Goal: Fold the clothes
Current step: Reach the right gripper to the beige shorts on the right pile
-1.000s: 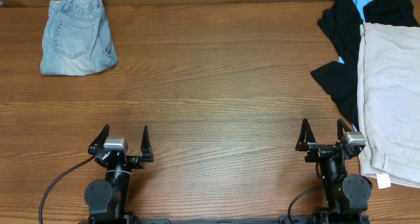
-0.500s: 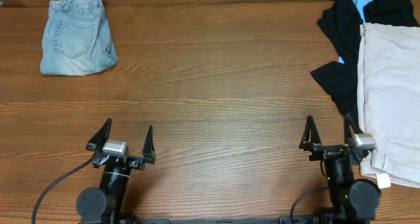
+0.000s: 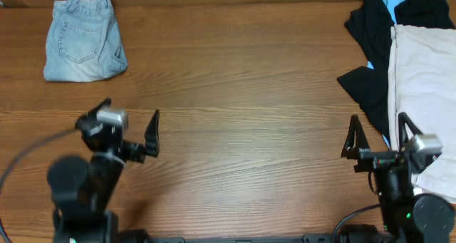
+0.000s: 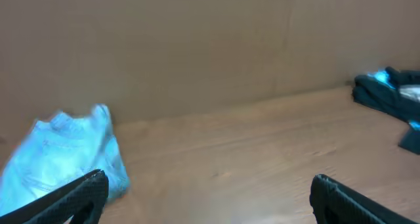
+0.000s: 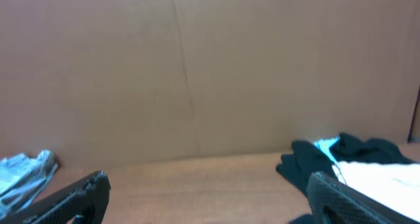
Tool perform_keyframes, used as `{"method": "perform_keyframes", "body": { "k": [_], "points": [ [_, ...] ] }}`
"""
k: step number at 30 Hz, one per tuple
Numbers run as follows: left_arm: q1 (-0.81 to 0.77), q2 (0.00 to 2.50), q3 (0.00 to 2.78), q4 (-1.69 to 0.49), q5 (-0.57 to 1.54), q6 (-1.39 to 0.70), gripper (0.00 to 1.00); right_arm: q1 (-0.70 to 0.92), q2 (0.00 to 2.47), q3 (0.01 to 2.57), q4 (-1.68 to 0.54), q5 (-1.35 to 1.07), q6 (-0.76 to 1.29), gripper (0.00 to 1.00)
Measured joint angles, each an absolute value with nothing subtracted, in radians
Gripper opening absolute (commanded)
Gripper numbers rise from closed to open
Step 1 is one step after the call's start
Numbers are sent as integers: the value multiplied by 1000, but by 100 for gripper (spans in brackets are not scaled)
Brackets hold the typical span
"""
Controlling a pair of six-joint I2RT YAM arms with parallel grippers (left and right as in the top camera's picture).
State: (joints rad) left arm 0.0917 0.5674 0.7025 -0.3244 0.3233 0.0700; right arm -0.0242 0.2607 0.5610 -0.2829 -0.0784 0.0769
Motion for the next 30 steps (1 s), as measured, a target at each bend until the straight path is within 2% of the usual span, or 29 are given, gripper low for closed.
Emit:
{"method": "perform_keyframes", "body": {
  "k": [10,13,21,30],
  "points": [
    [92,1066,1123,-659,349,104,100,-25,706,947,-609,-86,75,100],
    [92,1172,1165,-684,349,105,100,-25,879,1048,-714,-117,76,100],
    [92,1371,1166,-688,349,106,100,-24,1142,1066,-762,-143,78,100],
    [92,1561,1166,-692,387,24,100,-25,1347,1066,-801,-286,78,100]
  ]
}}
